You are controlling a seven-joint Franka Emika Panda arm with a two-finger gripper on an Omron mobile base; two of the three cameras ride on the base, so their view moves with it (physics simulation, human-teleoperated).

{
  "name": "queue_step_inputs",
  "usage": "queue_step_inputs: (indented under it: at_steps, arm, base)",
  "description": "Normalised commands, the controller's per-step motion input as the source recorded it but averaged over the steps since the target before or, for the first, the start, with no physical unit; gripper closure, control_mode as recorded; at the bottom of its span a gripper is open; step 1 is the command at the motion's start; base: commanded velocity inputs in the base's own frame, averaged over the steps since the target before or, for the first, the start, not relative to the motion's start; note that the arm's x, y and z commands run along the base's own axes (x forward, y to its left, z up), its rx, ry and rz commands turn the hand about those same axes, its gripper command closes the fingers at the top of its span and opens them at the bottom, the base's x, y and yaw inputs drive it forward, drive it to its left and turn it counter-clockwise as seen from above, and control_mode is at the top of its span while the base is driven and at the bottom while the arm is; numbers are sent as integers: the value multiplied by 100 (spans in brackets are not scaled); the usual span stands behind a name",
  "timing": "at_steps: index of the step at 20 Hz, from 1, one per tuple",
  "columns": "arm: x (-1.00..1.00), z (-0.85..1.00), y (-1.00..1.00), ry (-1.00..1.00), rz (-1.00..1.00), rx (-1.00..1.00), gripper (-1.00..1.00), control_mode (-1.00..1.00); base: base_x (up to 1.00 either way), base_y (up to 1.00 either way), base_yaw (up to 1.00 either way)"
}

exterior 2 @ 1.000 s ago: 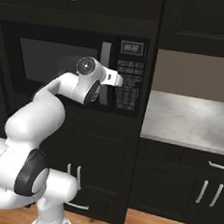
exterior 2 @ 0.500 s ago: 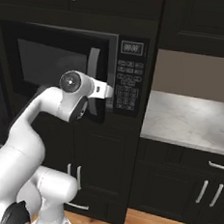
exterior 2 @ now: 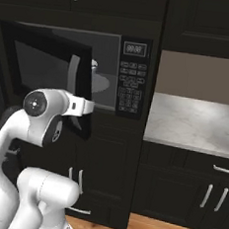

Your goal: The microwave is finished heating the fish and sweet potato. Take the bowl containing the food and place it on the dining counter.

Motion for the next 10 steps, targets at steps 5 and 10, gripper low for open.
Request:
queue_step_inputs:
  at_steps: [5, 10]
  arm:
    - [-100, 66, 58, -3, 0, 0, -100, -100]
    - [-100, 9, 17, -6, 3, -3, -100, -100]
  base:
    - [0, 0, 0]
    - [0, 0, 0]
